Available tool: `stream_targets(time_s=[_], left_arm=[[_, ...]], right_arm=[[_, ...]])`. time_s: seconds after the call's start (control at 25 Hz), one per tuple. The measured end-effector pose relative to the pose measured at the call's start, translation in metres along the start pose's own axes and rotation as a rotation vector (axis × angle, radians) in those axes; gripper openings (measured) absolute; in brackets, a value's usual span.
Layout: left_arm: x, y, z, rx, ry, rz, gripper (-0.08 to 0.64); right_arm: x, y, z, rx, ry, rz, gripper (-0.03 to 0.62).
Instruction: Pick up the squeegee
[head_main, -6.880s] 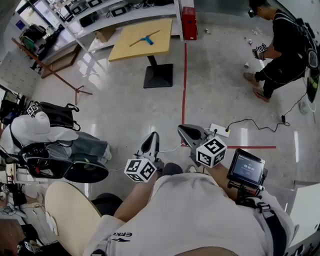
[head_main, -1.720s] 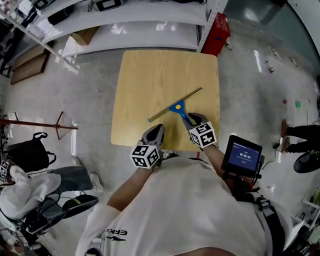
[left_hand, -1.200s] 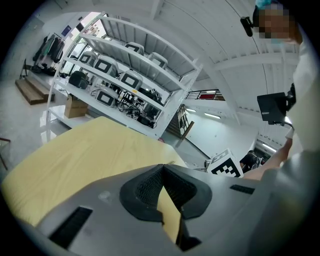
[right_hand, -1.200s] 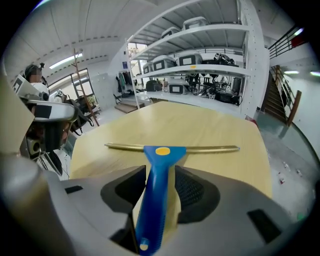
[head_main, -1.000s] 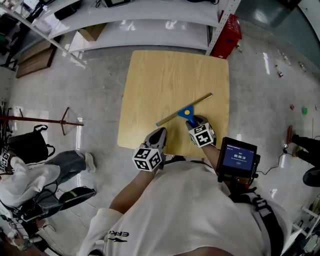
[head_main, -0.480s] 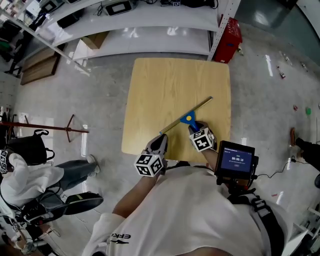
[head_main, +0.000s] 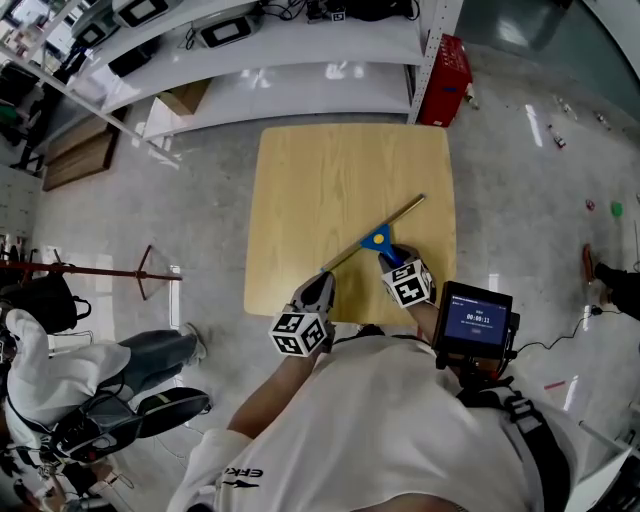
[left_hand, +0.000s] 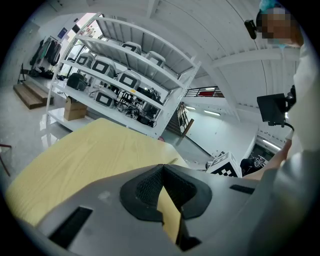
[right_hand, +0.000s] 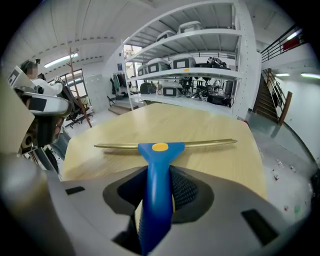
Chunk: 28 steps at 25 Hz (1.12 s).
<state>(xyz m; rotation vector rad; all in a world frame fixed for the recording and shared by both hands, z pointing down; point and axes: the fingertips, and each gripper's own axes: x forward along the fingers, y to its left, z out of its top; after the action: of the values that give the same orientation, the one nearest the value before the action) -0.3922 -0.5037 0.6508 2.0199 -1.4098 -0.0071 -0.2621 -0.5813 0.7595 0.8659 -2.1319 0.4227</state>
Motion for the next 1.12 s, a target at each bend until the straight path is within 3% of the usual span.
stream_targets(time_s=[0.68,1.12], left_arm=[[-0.007,-0.058,-0.005,0.041,-0.06,-0.034,0.005],[-0.031,-0.114,-0.008,0.073,-0.144,-0.018,0.005]], right_arm=[[-0.106,-0.035,0.013,0.126,-0.246,-0.072,0.132],[-0.202,-0.041,0.002,0.205,-0.396,-0.058,0.132]])
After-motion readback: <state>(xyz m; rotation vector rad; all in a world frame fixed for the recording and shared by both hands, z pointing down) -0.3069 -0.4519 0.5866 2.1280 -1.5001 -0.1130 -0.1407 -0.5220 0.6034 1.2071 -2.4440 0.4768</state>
